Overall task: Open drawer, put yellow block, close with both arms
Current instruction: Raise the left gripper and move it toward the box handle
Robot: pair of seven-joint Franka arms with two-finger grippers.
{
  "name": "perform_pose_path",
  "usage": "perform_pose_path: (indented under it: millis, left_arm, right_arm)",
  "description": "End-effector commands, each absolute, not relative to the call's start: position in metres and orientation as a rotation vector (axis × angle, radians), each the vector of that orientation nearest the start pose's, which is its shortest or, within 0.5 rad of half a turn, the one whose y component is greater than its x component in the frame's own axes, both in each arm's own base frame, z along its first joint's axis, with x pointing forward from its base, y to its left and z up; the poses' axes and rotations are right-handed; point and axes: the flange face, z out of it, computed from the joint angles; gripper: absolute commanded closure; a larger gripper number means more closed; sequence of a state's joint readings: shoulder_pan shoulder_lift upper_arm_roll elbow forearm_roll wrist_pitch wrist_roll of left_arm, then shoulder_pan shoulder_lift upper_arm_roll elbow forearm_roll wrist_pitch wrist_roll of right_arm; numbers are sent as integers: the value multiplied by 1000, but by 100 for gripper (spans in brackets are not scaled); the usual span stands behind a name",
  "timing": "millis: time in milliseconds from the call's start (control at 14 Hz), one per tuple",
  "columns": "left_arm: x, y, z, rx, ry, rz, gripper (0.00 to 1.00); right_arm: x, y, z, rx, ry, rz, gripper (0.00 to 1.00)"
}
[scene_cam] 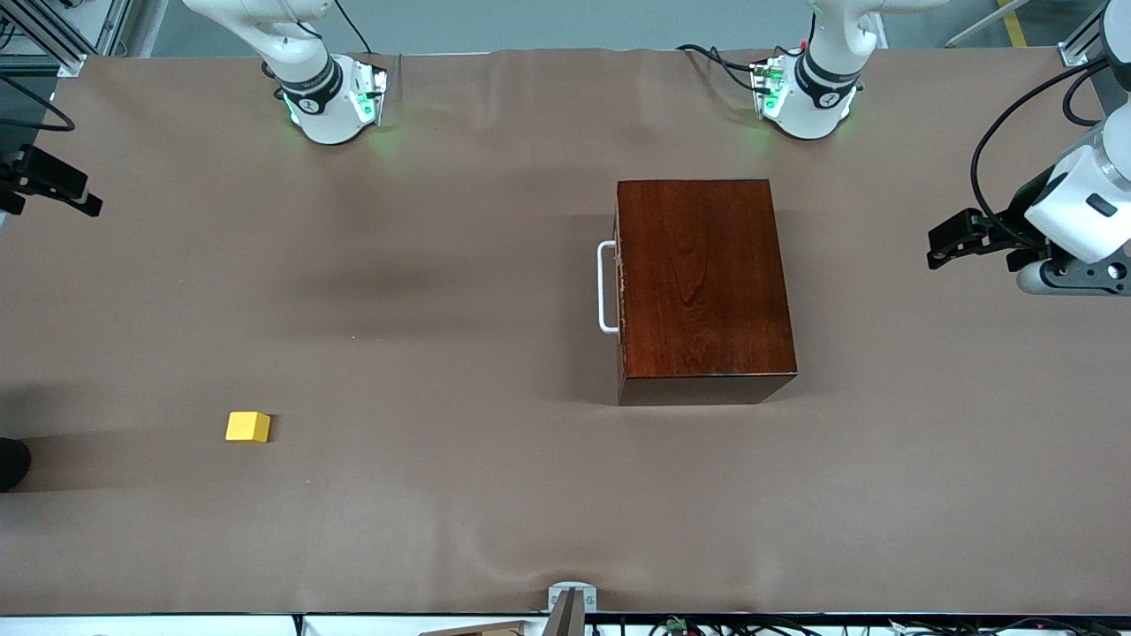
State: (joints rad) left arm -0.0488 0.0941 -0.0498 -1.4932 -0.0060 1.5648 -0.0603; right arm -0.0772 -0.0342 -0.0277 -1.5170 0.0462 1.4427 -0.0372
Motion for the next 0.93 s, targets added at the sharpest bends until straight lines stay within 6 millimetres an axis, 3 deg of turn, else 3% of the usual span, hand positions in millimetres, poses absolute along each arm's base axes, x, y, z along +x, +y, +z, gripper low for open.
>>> perform_pose_path:
  millis: [0, 571, 643, 857]
  left_arm:
    - [572, -56, 613, -3160, 46, 17, 0]
    - [574, -64, 614, -3162, 65, 13, 0]
    - [574, -69, 614, -3158, 79, 7, 0]
    - [568, -119, 614, -3177, 65, 5, 0]
  right_arm:
    - [527, -52, 662, -3074, 86, 44, 0]
    - [527, -50, 662, -3075, 81, 44, 0]
    - [527, -50, 662, -3075, 79, 44, 0]
    - [527, -51, 662, -3075, 83, 44, 0]
